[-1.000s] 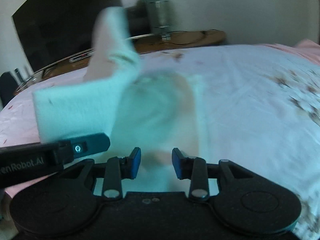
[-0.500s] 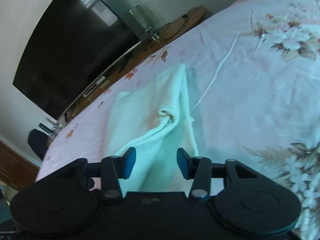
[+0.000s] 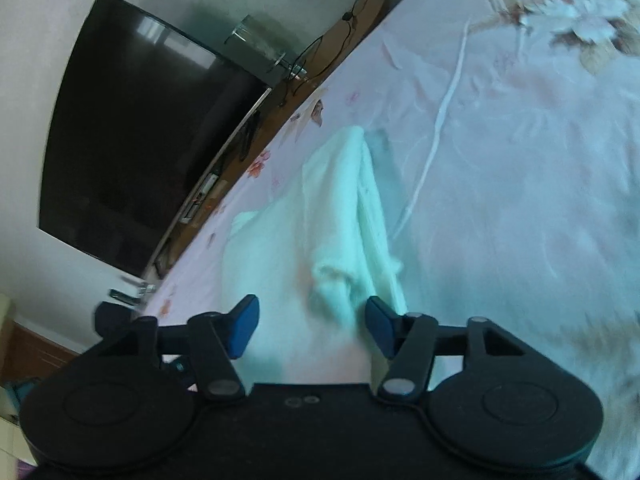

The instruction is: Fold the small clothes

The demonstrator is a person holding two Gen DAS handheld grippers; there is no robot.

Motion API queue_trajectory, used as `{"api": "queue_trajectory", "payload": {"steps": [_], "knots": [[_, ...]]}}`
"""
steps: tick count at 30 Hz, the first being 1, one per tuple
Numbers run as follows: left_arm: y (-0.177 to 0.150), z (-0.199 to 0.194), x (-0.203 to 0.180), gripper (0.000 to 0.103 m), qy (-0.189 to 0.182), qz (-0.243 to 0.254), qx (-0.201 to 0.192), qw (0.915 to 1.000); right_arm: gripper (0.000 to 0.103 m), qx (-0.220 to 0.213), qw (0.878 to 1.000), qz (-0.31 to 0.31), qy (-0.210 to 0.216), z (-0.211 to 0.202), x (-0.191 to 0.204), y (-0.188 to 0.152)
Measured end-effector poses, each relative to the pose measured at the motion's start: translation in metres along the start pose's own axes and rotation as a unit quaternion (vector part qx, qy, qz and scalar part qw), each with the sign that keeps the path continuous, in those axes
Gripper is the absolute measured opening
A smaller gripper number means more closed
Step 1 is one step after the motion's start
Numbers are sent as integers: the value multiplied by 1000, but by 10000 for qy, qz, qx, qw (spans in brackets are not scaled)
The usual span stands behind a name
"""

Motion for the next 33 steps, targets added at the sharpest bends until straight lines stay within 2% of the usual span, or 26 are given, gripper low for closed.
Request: {"api": "queue_trajectory", "payload": {"steps": [3,5,8,11,13,15,16,17,18,22,25,29,31,33], "knots": [[-7,7,-1,70,45,-111,-5,9999,47,-136,9994,-284,-119,9,3,8],[-8,6,-4,70,19,-137,-38,9999,21,-151,9967,-770,-227,15,14,10],[-5,1,-10,70,-30,-122,-132,9998,17,-147,9872,-1579,-199,22,42,10],[-1,-3,-20,70,-6,-59,-233,9997,15,-275,9665,-2544,-199,16,75,17],[-1,-3,-23,70,-70,-152,-257,9995,15,-321,9579,-2837,-304,9,80,25],[-5,-2,-25,71,-51,-62,-266,9996,15,-233,9591,-2780,-482,4,65,29],[-11,2,-24,71,-19,-18,-150,9999,15,-121,9620,-2657,-624,5,50,27],[-16,8,-23,71,-33,-66,-2,10000,15,81,9647,-2513,-789,10,34,22],[-18,6,-22,71,-37,-78,-75,9999,16,306,9665,-2386,-891,16,21,16],[-20,-1,-21,71,-28,66,-63,10000,35,339,9838,-1720,-370,3,21,7],[-19,-4,-14,71,-20,1,-53,10000,35,407,9861,-1540,-466,-4,15,-1],[-19,-2,-11,71,-14,0,-31,10000,35,675,9907,-1131,-346,-5,5,-20],[-16,-2,-12,71,-38,-53,-29,10000,32,567,9907,-1139,-480,-5,2,-21],[-11,-1,-8,71,-45,-171,-46,9998,35,361,9926,-981,-620,-9,-2,-16]]}}
Point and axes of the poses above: each gripper's, at about its wrist camera, not at the fingertips, and z roughly the way its jaws point, x to its left, y to its top, the point moved 9 cm from there along z, roughly the way its jaws point, and after that the axes turned 1 degree about -y, right-handed, at the moved point
